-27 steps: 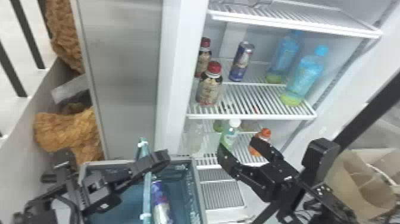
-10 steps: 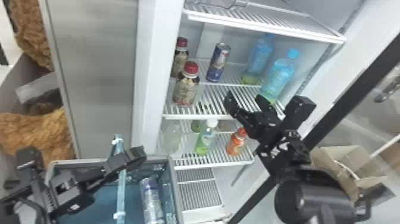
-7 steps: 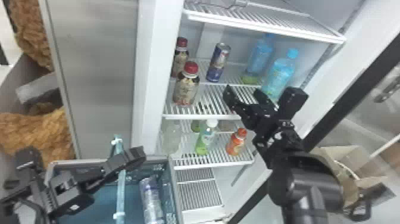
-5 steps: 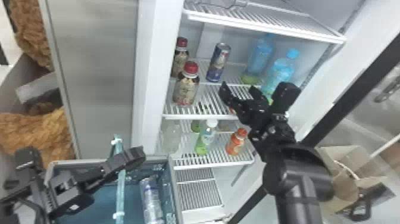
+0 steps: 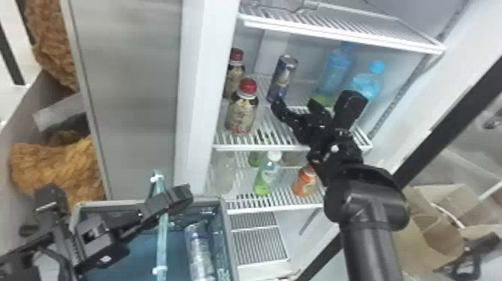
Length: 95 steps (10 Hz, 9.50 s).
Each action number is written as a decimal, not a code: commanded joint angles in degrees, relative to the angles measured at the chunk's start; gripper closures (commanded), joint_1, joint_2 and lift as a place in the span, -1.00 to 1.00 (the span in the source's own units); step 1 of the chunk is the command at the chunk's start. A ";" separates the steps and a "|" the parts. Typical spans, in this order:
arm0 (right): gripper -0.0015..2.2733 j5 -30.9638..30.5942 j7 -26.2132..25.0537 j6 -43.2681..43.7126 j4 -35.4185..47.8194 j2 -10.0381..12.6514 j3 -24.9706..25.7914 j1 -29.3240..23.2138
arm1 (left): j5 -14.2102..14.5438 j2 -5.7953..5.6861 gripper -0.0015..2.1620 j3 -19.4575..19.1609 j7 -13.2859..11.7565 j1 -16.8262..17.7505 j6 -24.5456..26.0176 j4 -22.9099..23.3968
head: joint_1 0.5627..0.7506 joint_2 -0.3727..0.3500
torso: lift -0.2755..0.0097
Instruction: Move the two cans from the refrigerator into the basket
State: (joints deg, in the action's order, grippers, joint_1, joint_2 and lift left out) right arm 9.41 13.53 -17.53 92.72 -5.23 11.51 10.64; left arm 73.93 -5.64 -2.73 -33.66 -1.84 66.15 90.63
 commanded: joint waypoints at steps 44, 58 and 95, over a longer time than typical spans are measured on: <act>0.12 1.79 -5.53 -22.41 30.54 -5.93 -0.89 -14.29 | 0.68 -0.07 0.10 0.11 0.17 -0.97 -0.06 -0.56 | 0.41 -0.89 | 0.72; 0.12 16.64 -1.49 -35.77 49.10 -4.96 -2.83 -38.76 | 0.68 -0.16 0.10 0.11 0.17 -1.54 -0.06 -0.56 | 0.41 -0.71 | 0.72; -0.89 19.16 12.14 29.20 40.24 2.86 14.76 -76.45 | -0.57 -0.42 0.10 -1.49 -1.14 -5.75 0.37 -0.28 | 0.41 -0.94 | 0.72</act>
State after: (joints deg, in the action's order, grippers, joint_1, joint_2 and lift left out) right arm 28.85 25.56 11.64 132.63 -2.50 25.72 -65.47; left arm 73.35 -6.06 -4.13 -34.76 -7.55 66.51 90.30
